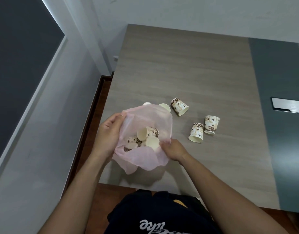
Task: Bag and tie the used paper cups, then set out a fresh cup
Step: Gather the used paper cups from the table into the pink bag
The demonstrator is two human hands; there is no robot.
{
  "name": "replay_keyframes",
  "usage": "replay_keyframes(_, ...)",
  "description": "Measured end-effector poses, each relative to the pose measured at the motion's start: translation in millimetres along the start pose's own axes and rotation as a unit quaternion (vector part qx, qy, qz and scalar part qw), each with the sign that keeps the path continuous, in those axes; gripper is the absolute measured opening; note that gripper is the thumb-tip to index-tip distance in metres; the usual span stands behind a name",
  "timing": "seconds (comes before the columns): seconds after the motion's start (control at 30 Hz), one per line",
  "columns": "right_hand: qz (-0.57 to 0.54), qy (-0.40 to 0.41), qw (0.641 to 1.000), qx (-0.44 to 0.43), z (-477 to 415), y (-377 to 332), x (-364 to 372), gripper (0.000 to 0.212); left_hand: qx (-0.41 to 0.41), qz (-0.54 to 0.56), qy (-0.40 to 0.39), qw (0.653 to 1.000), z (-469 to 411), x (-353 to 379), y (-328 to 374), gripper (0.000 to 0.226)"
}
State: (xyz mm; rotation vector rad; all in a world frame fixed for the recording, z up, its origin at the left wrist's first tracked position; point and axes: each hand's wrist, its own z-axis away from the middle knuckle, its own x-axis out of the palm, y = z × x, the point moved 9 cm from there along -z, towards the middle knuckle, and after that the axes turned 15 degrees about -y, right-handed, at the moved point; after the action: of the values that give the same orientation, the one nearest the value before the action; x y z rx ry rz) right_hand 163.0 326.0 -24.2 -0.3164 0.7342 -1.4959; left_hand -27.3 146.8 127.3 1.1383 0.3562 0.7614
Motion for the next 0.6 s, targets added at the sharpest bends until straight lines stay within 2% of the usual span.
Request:
replay_keyframes(0.1,-0.072,-0.044,0.986,-0.142,9,-49,7,0.029,-0.027,-0.114,0.043,0.992,1,-20,-11,0.031)
replay_keyframes(0.17,-0.077,-0.092,0.979,-0.167,16,-65,8,0.027,-0.032,-0.128,0.053,0.99,3,-24,-19,0.033)
replay_keyframes(0.23,-0.05,-0.077,0.988,-0.126,12,-52,-3,0.027,-0.033,-0.122,0.058,0.99,3,-24,-23,0.032)
replay_keyframes(0.3,-0.032,-0.026,0.997,-0.063,6,-27,-21,0.026,-0.031,-0.118,0.068,0.99,3,-23,-25,0.031)
replay_keyframes(0.37,-0.039,0.015,0.999,-0.034,6,-6,-36,0.029,-0.031,-0.115,0.08,0.99,2,-21,-25,0.033)
replay_keyframes(0.5,-0.083,0.094,0.992,-0.018,6,10,-57,0.075,-0.024,-0.142,0.103,0.984,1,-29,-26,0.036)
replay_keyframes(0.53,-0.098,0.108,0.989,-0.018,2,14,-60,0.081,-0.026,-0.146,0.107,0.983,0,-30,-27,0.035)
replay_keyframes(0.6,-0.087,0.118,0.989,-0.031,-8,16,-64,0.073,-0.031,-0.148,0.11,0.982,0,-32,-27,0.034)
